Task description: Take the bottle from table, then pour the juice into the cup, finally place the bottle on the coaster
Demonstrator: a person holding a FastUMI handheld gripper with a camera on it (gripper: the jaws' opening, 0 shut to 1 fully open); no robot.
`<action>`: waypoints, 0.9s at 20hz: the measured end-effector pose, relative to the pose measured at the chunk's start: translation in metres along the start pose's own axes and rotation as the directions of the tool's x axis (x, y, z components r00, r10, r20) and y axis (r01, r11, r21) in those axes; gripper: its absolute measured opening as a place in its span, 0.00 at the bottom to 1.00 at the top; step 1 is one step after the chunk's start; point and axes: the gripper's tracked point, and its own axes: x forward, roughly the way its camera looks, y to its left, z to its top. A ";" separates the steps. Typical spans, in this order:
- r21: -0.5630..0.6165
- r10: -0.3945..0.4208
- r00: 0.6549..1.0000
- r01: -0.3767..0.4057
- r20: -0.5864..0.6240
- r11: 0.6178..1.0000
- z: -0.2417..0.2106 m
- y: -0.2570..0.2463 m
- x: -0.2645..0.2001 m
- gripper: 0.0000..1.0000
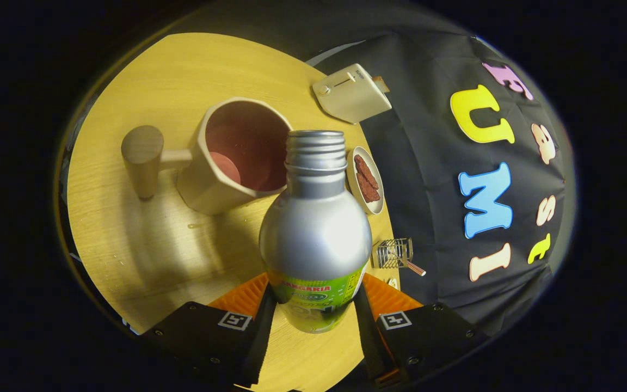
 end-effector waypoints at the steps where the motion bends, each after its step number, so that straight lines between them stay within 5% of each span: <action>1: -0.009 -0.001 1.000 0.001 -0.007 1.000 0.000 0.000 0.001 0.71; 18: -0.293 -0.055 0.987 0.007 -0.154 0.956 -0.005 -0.021 -0.004 0.70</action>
